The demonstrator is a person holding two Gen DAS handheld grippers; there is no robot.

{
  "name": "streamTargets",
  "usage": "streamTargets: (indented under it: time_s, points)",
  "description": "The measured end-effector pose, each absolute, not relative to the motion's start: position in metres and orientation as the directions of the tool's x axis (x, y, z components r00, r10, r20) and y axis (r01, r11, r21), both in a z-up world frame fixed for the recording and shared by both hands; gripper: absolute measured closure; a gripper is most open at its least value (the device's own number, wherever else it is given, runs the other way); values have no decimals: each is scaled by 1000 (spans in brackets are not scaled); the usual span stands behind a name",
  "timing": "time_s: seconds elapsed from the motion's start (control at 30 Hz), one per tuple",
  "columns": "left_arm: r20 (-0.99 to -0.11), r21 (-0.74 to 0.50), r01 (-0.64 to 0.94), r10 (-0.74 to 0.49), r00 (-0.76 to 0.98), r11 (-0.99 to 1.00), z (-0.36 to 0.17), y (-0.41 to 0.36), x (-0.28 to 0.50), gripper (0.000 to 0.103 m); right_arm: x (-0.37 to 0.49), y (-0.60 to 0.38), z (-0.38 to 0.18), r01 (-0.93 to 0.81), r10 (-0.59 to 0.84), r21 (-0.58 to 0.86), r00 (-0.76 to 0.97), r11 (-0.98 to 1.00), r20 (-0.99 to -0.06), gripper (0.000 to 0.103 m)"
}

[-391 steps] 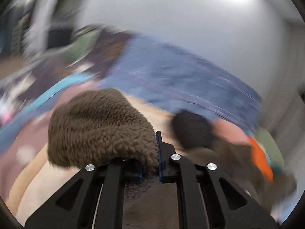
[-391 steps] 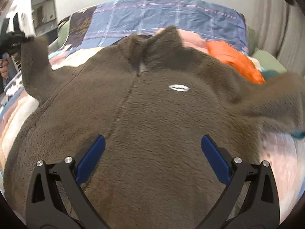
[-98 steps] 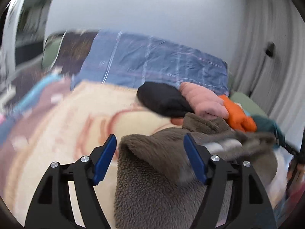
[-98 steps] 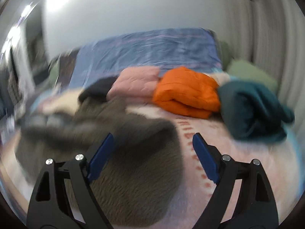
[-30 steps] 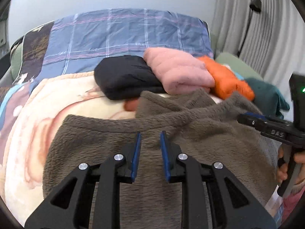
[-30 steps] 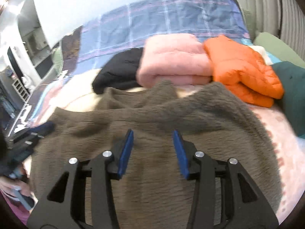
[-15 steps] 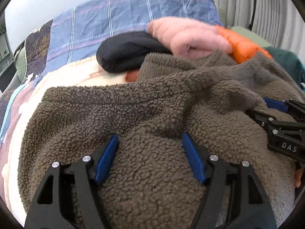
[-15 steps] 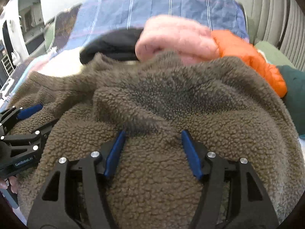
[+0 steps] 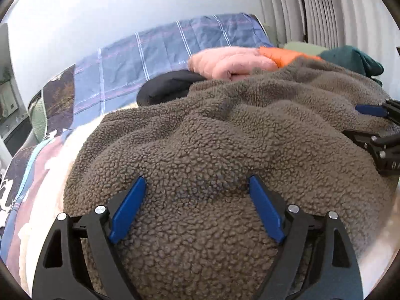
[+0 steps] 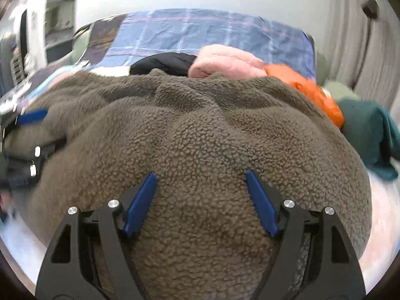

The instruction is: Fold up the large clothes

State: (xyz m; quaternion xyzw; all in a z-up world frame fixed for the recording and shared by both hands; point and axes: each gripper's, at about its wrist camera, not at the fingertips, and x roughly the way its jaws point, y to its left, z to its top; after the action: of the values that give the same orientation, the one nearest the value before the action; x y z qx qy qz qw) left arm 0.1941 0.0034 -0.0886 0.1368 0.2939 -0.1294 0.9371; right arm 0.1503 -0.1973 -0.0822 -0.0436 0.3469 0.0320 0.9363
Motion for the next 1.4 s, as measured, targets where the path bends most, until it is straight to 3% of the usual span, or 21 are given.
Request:
streamTargets:
  time_s: [0.1,0.23,0.33,0.73,0.8,0.87,1.0,1.07,1.13,1.23,1.4]
  points:
    - [-597,107,309,-187,780,945,-79,15,185,18,131,-202,-66,-34,36,16,759,999,-650,27]
    - [-592,71,313,-212,777,947,-75,22,166,18,87,-181,-51,-110,90,2,806,994,-585,27]
    - [-588,85,299,-194,785,950,-80,20,161,17,100,-175,-86,-144,135,45,709,989,-692,26]
    - [-571,104,294,-185,800,950,-89,20,154,13,103,-172,-82,-142,126,31,725,989,-677,25]
    - [-569,100,295,-189,800,950,-90,21,154,12,101,-174,-72,-119,125,55,736,991,-665,28]
    - [-568,90,299,-197,799,950,-91,23,154,12,102,-177,-54,-99,128,81,771,992,-624,38]
    - [-564,84,301,-204,800,950,-92,25,153,12,112,-163,-28,-138,152,65,824,988,-545,39]
    - [-561,81,302,-207,802,950,-93,26,152,12,132,-154,-41,-142,158,74,784,987,-601,39]
    - [-556,74,305,-215,803,949,-94,29,151,12,159,-154,-81,-108,163,123,673,987,-721,35]
    - [-556,63,319,-232,798,946,-96,31,149,10,157,-142,-93,-117,85,-2,735,993,-673,32]
    - [-559,65,321,-232,796,945,-96,31,149,10,161,-144,-89,-130,103,13,716,991,-691,32]
